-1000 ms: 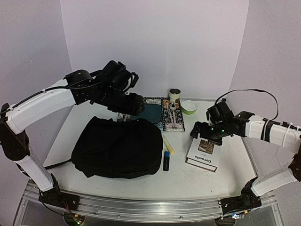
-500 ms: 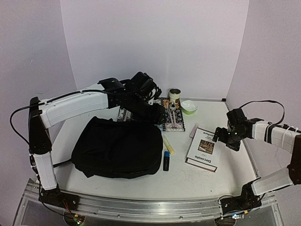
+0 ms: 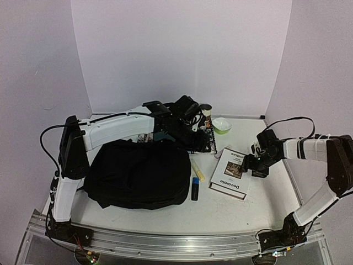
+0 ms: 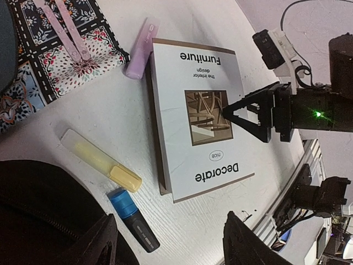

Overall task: Pack the student bag
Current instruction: Move the book to the center of the board, then grab the book at the center of the board.

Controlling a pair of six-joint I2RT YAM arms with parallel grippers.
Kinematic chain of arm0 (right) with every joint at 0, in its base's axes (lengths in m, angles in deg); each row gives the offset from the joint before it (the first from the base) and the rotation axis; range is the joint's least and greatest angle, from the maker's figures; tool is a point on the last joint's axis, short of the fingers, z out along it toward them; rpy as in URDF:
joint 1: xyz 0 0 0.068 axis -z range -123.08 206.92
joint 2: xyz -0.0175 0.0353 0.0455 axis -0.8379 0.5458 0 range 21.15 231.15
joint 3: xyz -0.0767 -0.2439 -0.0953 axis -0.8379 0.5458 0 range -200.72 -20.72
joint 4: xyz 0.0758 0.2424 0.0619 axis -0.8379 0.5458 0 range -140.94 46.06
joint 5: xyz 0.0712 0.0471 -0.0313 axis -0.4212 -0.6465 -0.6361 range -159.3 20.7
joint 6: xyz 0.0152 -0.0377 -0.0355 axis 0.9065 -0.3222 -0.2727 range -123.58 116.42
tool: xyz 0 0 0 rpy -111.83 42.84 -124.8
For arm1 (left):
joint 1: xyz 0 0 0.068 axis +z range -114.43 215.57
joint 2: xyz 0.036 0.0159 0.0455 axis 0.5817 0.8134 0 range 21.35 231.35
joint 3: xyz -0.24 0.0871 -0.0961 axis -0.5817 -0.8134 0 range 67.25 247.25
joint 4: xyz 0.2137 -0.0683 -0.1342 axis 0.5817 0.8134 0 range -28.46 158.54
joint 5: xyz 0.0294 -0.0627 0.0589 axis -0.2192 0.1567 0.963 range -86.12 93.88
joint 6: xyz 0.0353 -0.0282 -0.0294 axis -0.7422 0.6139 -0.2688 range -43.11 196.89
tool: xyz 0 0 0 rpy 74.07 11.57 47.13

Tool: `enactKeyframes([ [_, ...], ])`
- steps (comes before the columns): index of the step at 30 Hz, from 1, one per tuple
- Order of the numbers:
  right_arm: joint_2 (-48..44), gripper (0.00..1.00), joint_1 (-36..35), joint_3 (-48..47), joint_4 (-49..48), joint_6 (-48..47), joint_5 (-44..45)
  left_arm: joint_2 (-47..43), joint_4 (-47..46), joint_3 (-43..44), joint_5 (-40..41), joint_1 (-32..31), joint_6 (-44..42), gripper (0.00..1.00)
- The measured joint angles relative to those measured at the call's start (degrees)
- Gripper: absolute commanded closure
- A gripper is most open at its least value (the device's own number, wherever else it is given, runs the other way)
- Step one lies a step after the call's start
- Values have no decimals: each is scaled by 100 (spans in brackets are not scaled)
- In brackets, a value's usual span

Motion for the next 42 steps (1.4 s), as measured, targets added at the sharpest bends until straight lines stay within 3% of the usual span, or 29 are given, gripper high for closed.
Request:
enactKeyframes([
  [13,317,36,-244,-230,-82,-432,-369,802,-256,47,-197,0,195,36],
  [29,336,34,-293,-241,-121,-440,-577,1523,-886,47,-646,112,560,55],
  [42,-418,32,-319,-12,-175,-107,-540,1576,-1164,-155,-1230,138,761,87],
])
